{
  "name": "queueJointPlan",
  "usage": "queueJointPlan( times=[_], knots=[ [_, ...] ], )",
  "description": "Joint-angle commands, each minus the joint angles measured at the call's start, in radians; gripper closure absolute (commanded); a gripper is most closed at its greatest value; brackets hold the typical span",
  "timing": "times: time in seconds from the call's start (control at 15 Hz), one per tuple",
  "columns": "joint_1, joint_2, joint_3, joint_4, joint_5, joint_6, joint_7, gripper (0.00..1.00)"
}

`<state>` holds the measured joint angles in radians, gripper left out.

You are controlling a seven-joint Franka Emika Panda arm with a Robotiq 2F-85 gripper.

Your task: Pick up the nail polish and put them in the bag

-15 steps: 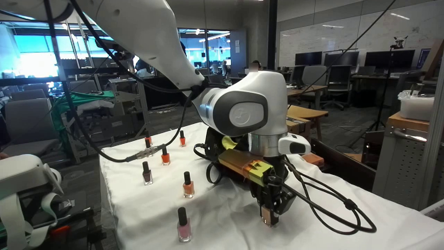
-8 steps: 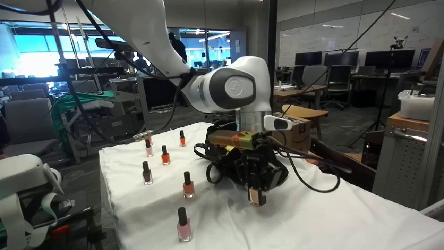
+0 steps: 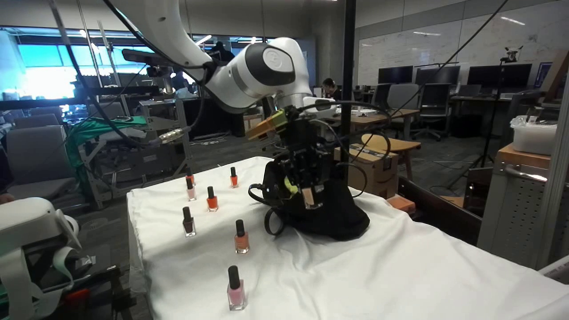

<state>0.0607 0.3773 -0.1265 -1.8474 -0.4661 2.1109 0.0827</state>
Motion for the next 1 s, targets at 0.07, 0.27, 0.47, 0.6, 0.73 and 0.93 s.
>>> queueJointPlan(
  times=[0.07,0.27,0.47,0.6,0.73,0.93],
  knots=[
    [0.053,-0.085,0.035,-0.039,-0.071,-0.027,0.092,0.84],
    [0.057,-0.079,0.064,-0.020,-0.044,0.001,0.104,0.84],
    [0.047,-0.046,0.085,0.013,-0.001,0.032,0.104,0.84],
    [0.046,-0.040,0.094,0.025,0.024,0.034,0.091,0.84],
    [0.050,-0.041,0.101,0.020,0.041,0.050,0.089,0.84],
    [0.053,-0.020,0.112,0.030,0.067,0.089,0.095,0.84]
  ],
)
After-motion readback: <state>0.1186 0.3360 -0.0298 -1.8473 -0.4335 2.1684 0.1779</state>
